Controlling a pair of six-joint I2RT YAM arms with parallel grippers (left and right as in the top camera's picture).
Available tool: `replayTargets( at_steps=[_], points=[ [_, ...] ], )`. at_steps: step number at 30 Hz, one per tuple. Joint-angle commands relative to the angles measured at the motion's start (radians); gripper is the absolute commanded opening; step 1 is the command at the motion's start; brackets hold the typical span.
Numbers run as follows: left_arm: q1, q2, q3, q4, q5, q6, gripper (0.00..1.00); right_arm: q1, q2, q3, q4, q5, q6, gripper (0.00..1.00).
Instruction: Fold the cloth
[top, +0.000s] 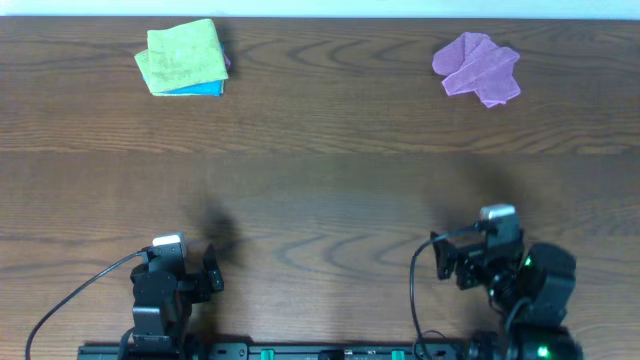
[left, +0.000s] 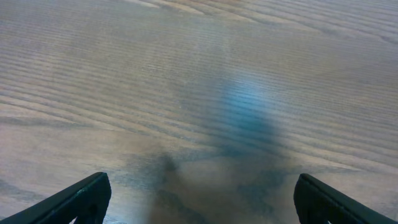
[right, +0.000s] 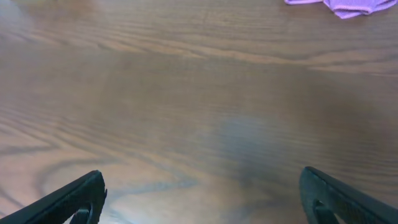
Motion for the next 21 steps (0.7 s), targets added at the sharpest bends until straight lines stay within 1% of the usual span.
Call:
replayTargets(
  at_steps=[1, 6, 15, 19, 21],
  points=[
    [0.006, -0.008, -0.013, -0.019, -0.003, 0.018, 0.96, 0.042, -0.105, -0.056, 0.006, 0.054, -0.070, 0.99],
    [0.006, -0.008, -0.013, -0.019, -0.003, 0.018, 0.95, 0.083, -0.204, -0.110, -0.009, 0.071, -0.095, 0.99],
    [0.006, -0.008, -0.013, -0.019, -0.003, 0.018, 0.95, 0.117, -0.296, -0.152, -0.083, 0.085, -0.094, 0.99],
    [0.006, -0.008, -0.013, -0.019, -0.003, 0.018, 0.95, 0.117, -0.337, -0.156, -0.100, 0.117, -0.074, 0.99],
    [0.006, -0.008, -0.013, -0.019, -0.003, 0.018, 0.95, 0.119, -0.349, -0.156, -0.106, 0.158, -0.035, 0.99]
  ],
)
